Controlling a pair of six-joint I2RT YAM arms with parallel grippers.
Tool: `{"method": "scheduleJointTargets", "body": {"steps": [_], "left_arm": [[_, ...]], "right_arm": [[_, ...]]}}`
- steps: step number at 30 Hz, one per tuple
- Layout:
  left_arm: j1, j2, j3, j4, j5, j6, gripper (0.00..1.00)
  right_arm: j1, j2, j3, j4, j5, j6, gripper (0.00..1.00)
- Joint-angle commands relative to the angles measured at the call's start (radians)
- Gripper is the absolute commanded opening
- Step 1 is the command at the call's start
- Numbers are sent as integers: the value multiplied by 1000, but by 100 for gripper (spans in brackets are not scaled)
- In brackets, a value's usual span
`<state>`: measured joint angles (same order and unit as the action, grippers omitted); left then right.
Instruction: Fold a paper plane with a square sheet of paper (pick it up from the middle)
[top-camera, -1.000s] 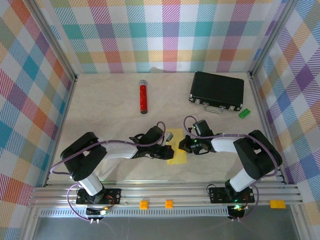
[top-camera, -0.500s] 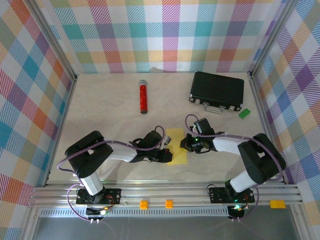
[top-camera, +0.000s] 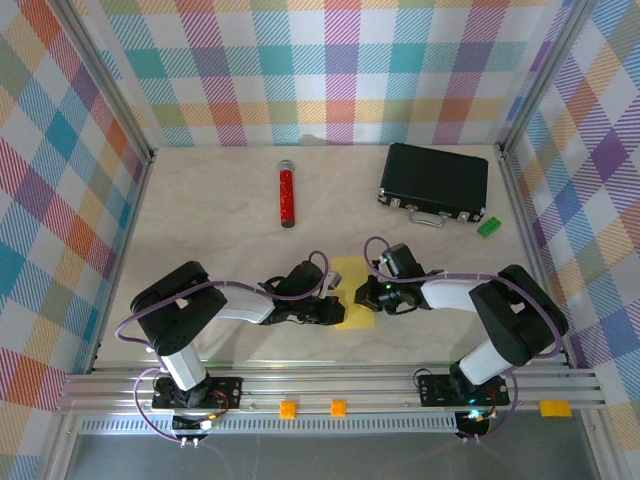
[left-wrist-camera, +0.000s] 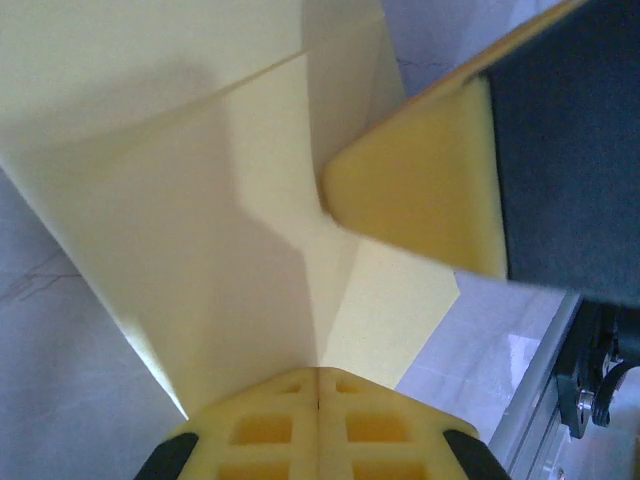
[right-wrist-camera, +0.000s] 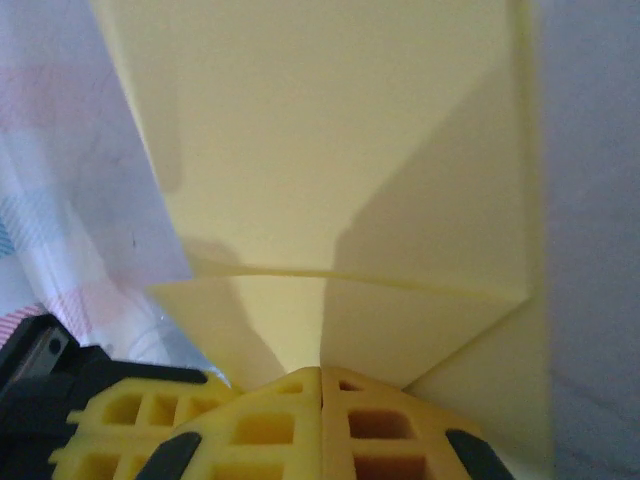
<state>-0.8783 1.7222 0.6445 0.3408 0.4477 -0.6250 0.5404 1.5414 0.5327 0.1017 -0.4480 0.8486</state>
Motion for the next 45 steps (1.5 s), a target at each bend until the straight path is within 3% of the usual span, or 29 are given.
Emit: {"method": "scheduleJointTargets", "body": {"steps": [1, 12, 19, 26, 31, 35, 45], "left_arm": [[2, 55, -45, -107, -25, -8, 0], [1, 53, -77, -74, -27, -25, 0], [1, 47, -65, -78, -23, -26, 0], [1, 33, -41, -107, -30, -14, 0], [0, 50, -21, -107, -17, -14, 0], [0, 47, -10, -114, -18, -11, 0], [-3, -42, 16, -110, 25, -48, 0]], "right_arm": [[-41, 3, -6, 24, 12, -1, 0], [-195, -39, -9, 0, 15, -19, 0], [-146, -175, -39, 42, -10, 5, 1], [-24, -64, -54, 163, 19, 133, 0], [-36, -2, -19, 28, 81, 55, 0], [-88, 13, -69, 98, 53, 91, 0], [-88, 33, -55, 19, 61, 46, 0]]}}
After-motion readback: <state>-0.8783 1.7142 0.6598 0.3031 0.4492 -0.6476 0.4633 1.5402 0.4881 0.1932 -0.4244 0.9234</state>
